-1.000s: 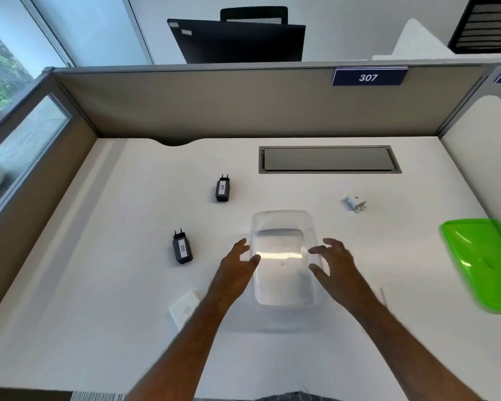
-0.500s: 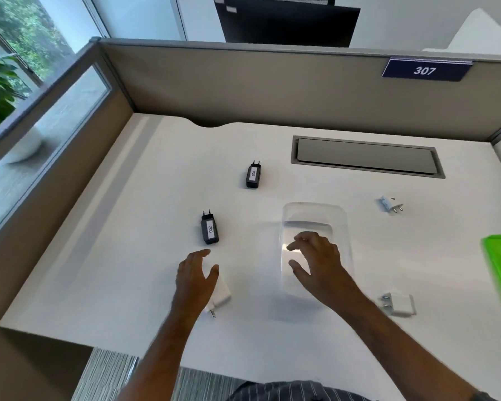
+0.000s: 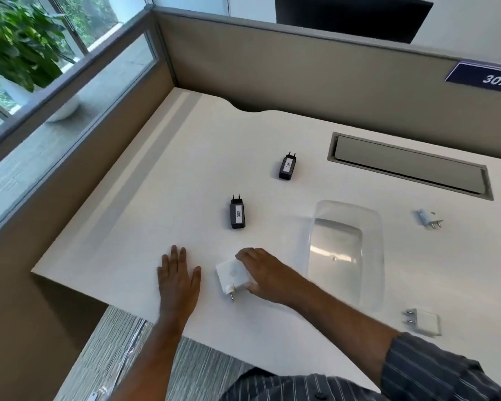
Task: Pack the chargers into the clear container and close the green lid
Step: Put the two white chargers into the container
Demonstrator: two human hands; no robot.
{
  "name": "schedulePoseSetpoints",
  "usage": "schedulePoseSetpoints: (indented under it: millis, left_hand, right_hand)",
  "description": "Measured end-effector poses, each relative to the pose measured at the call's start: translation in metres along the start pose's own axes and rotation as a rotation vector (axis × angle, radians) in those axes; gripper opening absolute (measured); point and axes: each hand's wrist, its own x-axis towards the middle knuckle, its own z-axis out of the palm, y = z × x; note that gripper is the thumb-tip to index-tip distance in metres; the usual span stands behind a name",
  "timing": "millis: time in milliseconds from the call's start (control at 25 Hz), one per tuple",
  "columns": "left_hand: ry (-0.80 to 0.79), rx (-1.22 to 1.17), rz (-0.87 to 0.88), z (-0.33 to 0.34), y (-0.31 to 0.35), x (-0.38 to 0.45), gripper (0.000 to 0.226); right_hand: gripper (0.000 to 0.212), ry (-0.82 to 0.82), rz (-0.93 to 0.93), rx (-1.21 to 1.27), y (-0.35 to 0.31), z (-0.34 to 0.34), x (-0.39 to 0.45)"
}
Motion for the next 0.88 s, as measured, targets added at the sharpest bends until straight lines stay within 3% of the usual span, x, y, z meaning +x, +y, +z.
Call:
schedulePoseSetpoints:
  millis: [240,480,880]
  left_hand:
    - [0.064,0.068,0.029,0.013,0.001,-0.009,0.071]
    - [0.098,0.082,0.024,0.015,0.003,-0.01,0.07]
    - [0.102,0.114,0.062,0.02,-0.001,-0.008,0.072]
  right_hand:
    - [0.082,-0.105,-0.006,-0.058,-0.005,0.02,0.024]
    - [0.086,-0.099,-0.013,-0.108,0.001,0.027,0.03]
    - [0.081,0.188,0.012,0.047,-0.004,-0.021,-0.02]
